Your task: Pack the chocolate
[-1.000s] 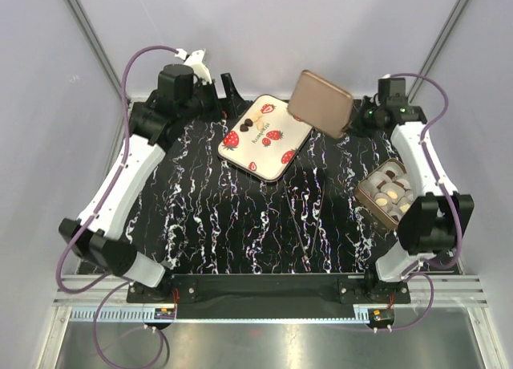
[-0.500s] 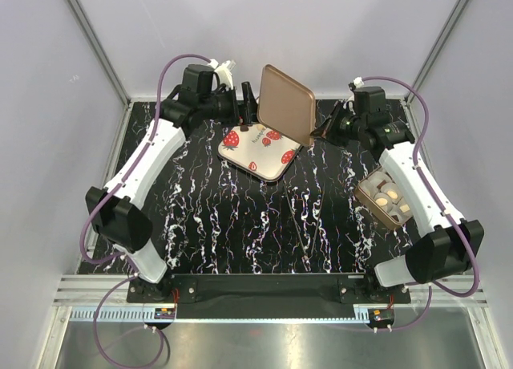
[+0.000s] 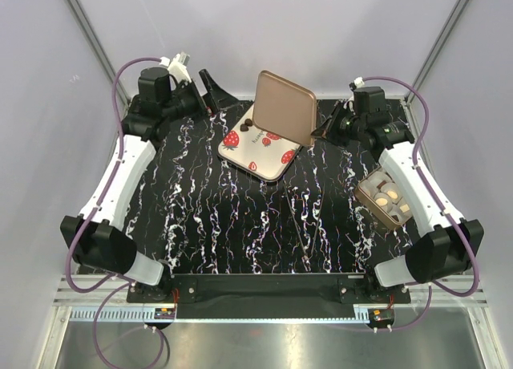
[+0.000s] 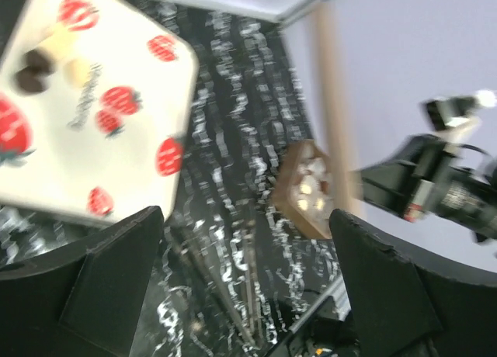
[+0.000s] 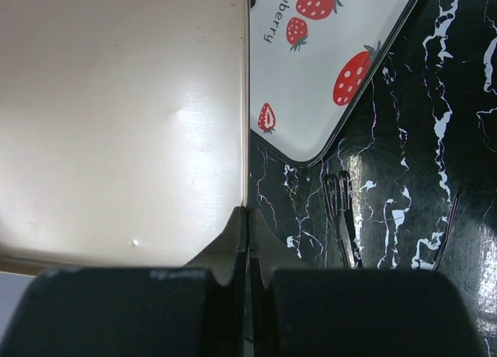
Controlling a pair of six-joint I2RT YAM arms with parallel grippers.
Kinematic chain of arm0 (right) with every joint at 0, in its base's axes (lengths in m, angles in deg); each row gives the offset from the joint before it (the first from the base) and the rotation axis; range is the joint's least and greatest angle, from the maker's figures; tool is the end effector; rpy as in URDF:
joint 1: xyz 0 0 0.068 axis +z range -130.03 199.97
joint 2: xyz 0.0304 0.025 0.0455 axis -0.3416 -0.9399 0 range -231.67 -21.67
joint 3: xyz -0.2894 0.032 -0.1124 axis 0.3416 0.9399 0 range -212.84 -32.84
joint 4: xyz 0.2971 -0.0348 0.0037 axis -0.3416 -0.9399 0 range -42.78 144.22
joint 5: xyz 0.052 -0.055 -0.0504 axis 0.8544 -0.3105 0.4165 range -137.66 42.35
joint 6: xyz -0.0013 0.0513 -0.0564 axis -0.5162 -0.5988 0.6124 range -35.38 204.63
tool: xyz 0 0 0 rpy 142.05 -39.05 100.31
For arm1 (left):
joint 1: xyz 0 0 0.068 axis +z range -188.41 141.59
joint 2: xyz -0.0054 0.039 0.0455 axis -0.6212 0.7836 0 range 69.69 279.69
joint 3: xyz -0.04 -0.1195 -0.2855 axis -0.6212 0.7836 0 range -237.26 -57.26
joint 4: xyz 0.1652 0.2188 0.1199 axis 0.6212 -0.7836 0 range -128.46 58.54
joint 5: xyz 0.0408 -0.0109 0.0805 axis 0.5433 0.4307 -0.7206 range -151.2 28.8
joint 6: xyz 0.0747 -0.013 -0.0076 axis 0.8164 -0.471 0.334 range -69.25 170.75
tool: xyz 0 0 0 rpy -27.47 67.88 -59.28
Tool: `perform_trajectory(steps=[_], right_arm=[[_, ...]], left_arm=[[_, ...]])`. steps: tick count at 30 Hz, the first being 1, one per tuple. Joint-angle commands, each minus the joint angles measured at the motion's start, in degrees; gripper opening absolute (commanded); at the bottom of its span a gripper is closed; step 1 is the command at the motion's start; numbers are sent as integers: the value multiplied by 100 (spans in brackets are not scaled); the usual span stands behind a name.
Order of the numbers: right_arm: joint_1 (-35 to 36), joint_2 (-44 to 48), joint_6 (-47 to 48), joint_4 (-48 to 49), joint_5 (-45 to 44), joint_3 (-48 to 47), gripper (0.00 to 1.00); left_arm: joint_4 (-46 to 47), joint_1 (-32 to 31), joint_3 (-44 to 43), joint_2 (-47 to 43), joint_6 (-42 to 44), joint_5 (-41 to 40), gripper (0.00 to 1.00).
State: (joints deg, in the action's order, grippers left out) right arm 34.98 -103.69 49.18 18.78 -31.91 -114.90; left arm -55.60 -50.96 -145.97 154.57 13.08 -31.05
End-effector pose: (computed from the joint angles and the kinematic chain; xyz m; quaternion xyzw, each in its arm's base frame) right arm 0.3563 0.1137 0.3963 0.0944 0.8774 0.3037 0.3592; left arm 0.3784 -0.1174 0.4506 -0.0273 0.8058 -0.4274 0.4090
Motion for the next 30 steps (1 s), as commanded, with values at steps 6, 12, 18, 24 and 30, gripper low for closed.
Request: perform_trajectory(steps=[6, 12, 18, 24, 30], right_arm=[[240, -60, -59, 415, 78, -99, 0], [406, -183, -77, 433, 69, -187, 0], [626, -306, -33, 372, -106, -319, 0], [732, -385, 160, 134, -414, -477, 0], [829, -368, 843, -393, -1168, -864, 25]], left_arm=[[1421, -80, 284, 134, -601, 1124, 96], [1684, -89, 424, 292, -820, 1344, 91], [1606, -150, 433, 511, -882, 1467, 66], [1316, -159, 433, 635, -795, 1450, 34], [1245, -151, 433, 802, -900, 1678, 13]])
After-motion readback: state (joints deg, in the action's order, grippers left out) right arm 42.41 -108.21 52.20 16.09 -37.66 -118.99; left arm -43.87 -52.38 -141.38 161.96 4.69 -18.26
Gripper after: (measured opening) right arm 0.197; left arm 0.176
